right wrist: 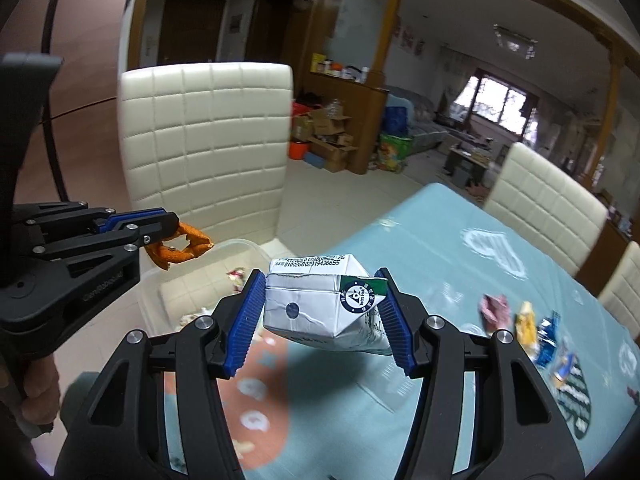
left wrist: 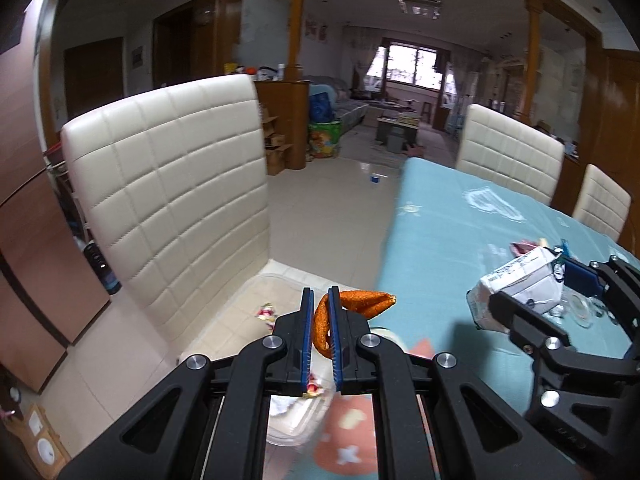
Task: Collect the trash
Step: 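Carry the orange wrapper and tissue pack to the clear bin and release both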
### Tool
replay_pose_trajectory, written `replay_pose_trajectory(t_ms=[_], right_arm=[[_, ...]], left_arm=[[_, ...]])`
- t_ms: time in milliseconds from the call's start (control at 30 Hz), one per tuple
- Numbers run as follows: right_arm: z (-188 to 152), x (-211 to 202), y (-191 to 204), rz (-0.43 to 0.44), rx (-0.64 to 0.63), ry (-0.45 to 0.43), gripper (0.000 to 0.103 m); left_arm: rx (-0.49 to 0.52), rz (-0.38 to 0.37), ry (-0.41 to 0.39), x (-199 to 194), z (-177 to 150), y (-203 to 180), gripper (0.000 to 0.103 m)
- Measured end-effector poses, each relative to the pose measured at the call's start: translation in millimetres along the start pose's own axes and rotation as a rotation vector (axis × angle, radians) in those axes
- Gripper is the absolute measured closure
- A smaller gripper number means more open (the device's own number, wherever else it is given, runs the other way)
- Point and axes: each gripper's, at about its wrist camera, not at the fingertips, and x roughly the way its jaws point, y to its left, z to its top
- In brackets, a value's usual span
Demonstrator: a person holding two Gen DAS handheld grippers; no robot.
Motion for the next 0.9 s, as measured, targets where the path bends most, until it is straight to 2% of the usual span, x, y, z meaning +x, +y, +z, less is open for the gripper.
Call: replay_pose_trajectory(t_ms=[533, 900], right_arm=[[31, 64, 34, 0.151, -0.025, 0.024, 0.046], [39, 93, 48, 0.210, -0.023, 0.052, 0.046]], left_arm=[[-0.029, 0.080, 0.072, 48, 1, 36, 0.095], [-0.077, 0.096, 0.122, 75, -3, 56, 0.095]])
